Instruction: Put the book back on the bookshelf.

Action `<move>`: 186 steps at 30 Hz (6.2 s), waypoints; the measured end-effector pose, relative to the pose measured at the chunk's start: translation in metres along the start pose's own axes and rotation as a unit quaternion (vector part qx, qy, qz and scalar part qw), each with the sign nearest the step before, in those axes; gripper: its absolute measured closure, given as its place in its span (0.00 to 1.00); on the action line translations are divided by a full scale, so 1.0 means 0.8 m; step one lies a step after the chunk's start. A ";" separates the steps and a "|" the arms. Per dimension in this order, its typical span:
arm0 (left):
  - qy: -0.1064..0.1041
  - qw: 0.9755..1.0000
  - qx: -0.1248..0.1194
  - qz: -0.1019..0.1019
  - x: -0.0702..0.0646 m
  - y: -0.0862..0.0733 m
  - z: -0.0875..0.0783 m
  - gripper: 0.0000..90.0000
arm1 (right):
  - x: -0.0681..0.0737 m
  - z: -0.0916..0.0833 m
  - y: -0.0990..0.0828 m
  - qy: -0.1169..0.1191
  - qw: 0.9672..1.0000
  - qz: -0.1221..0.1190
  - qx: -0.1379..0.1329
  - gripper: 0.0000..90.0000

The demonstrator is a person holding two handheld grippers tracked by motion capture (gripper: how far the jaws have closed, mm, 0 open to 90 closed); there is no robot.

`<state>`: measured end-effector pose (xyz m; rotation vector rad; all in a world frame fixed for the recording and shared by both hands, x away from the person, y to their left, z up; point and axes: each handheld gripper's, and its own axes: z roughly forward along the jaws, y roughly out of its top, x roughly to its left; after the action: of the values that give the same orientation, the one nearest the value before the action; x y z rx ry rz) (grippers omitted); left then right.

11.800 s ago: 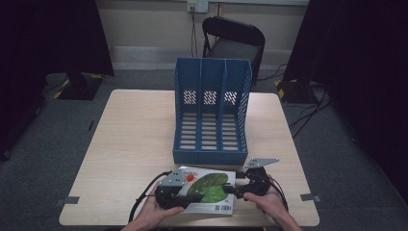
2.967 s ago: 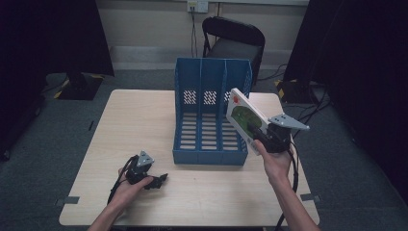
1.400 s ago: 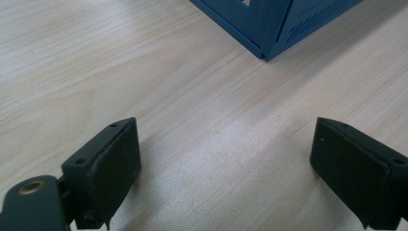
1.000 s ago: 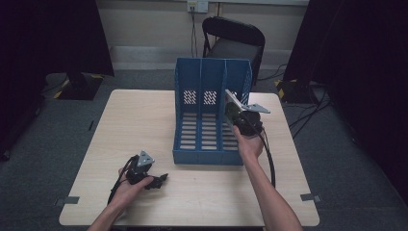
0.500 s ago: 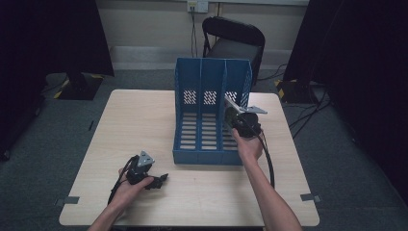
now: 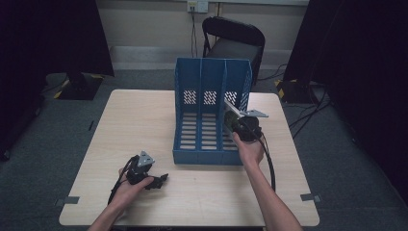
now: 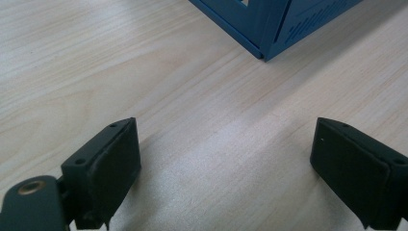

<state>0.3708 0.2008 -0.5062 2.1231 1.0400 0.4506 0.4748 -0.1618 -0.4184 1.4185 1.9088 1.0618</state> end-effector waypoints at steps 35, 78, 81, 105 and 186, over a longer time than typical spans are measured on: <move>-0.001 1.000 0.001 0.000 -0.001 0.001 0.001 0.10 | -0.010 -0.014 0.003 0.037 0.999 -0.008 0.037 0.78; -0.001 1.000 0.001 0.001 -0.002 0.001 0.001 0.10 | 0.010 -0.021 -0.060 -0.006 0.994 -0.009 -0.106 0.85; -0.001 1.000 0.001 0.001 -0.002 0.001 0.001 0.10 | 0.013 -0.021 -0.060 -0.022 0.994 -0.003 -0.108 0.85; -0.001 1.000 0.001 0.001 -0.002 0.001 0.001 0.10 | 0.020 -0.020 -0.056 -0.118 0.983 0.050 -0.130 0.85; -0.007 1.000 0.003 0.006 -0.004 0.000 0.000 0.08 | 0.006 -0.033 -0.029 -0.043 0.993 0.051 -0.101 0.36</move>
<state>0.3690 0.1984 -0.5063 2.1364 1.0234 0.4381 0.4405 -0.1677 -0.4229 1.4337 1.6336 1.1849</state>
